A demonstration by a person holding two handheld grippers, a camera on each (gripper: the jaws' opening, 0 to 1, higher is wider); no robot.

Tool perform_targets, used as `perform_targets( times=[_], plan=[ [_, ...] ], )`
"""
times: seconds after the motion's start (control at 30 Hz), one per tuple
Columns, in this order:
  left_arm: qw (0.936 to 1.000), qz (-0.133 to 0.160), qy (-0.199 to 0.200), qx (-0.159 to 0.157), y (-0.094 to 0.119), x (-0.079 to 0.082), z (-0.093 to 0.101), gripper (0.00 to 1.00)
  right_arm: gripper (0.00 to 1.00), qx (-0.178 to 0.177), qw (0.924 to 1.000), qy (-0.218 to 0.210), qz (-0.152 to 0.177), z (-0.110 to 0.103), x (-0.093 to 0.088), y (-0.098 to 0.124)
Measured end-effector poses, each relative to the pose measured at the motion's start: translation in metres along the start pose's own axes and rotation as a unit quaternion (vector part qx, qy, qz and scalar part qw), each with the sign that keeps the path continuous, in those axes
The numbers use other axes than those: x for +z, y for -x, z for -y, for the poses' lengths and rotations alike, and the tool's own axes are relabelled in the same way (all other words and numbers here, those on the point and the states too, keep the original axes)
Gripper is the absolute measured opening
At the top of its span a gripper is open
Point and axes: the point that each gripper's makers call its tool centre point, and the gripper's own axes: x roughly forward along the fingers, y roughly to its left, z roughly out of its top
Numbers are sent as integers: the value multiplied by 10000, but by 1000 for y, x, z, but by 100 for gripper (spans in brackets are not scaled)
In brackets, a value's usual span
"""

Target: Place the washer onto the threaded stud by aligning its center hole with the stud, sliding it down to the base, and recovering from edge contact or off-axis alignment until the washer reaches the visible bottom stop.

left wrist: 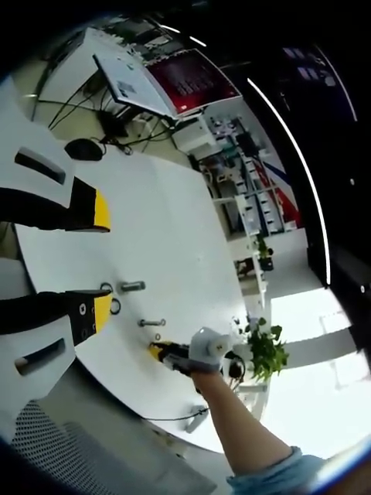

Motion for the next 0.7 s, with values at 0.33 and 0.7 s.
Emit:
perform_targets(
  times=[0.33, 0.7],
  plan=[
    [10000, 10, -29, -13, 1, 0, 1, 27, 14, -69, 9997, -212, 133, -3, 8, 10],
    [10000, 50, -34, -20, 1, 1, 1, 27, 14, -115, 9981, -90, 598, -9, 36, 44]
  ],
)
